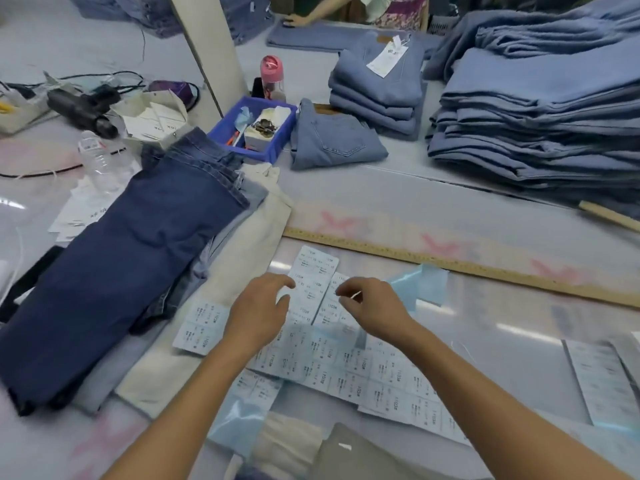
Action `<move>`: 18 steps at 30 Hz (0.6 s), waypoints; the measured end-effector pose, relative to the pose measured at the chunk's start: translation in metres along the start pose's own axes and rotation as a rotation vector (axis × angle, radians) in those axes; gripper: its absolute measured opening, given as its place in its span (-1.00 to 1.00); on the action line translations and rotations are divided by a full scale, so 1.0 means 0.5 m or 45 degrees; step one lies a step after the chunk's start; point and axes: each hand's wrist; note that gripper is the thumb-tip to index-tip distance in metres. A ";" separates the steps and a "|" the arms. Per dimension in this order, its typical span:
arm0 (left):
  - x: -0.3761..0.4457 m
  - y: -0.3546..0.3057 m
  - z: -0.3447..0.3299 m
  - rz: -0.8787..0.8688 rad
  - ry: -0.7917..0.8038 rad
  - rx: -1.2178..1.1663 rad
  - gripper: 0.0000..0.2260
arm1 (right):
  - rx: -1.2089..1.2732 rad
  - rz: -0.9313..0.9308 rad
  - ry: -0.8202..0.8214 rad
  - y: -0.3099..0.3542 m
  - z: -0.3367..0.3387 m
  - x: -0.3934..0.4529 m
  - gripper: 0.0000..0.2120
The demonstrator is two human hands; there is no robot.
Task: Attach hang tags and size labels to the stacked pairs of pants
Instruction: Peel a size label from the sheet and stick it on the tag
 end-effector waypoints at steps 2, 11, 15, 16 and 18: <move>0.046 0.012 -0.021 -0.049 0.053 0.079 -0.76 | 0.153 -0.083 -0.173 -0.017 -0.035 0.062 -0.82; 0.234 0.025 -0.063 -0.278 0.135 0.363 -0.53 | -0.184 -0.059 -0.371 -0.072 -0.089 0.227 -0.76; 0.247 0.044 -0.071 -0.275 0.187 0.318 -0.40 | -0.309 0.075 -0.437 -0.072 -0.110 0.236 -0.79; 0.244 0.047 -0.072 -0.285 0.165 0.301 -0.41 | -0.309 0.085 -0.449 -0.072 -0.115 0.234 -0.80; 0.238 0.047 -0.072 -0.316 0.135 0.308 -0.41 | -0.321 0.095 -0.482 -0.069 -0.119 0.229 -0.81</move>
Point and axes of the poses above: each hand's wrist, its own x-axis towards the middle knuckle, its own z-axis out of the back of the hand, y = z × x
